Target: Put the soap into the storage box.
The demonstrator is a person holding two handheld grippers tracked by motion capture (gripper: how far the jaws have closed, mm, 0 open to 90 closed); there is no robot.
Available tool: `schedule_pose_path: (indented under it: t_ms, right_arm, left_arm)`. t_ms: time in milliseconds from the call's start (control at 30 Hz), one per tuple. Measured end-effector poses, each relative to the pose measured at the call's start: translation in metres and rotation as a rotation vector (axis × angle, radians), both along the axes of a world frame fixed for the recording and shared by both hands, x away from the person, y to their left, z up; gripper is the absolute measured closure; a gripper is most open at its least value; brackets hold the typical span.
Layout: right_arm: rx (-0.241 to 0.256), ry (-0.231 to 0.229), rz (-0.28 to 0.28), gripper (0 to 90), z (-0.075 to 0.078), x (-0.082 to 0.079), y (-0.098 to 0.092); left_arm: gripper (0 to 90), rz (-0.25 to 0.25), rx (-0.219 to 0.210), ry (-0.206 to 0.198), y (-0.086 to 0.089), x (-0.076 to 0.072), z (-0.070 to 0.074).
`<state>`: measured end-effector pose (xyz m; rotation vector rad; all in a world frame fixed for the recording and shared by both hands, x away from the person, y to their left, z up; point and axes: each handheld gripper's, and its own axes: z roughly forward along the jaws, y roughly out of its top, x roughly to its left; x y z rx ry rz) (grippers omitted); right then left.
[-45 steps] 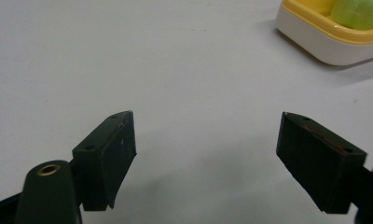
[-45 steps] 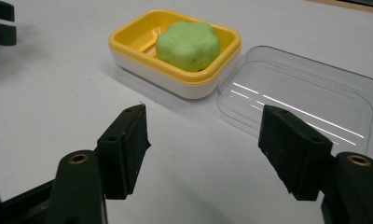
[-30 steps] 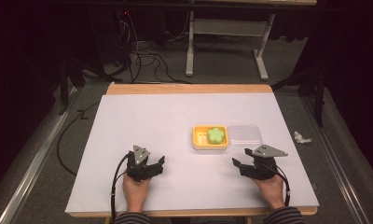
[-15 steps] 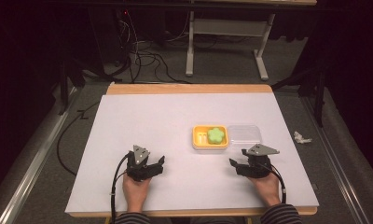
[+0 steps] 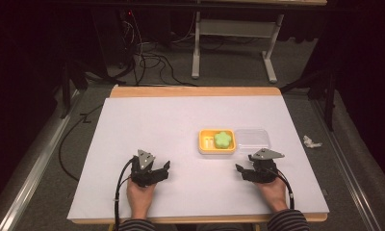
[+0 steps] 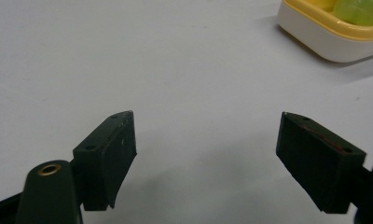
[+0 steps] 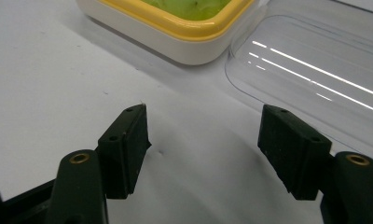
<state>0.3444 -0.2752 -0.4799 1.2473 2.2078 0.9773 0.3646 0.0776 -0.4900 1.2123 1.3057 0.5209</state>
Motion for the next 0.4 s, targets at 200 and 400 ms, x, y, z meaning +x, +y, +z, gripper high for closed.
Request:
schedule_pose_path:
  t_ms: [200, 400]
  right_arm:
    - [0.0, 0.001, -0.01, 34.1, -0.0004, -0.0001, 0.0]
    - [-0.002, 0.0, -0.015, 34.1, -0.0008, -0.0007, 0.0005]
  left_arm:
    - [20.7, -0.002, 0.003, -0.001, 0.0001, -0.0002, -0.0001]
    - [20.6, 0.001, -0.007, -0.005, -0.0004, -0.0003, 0.0002]
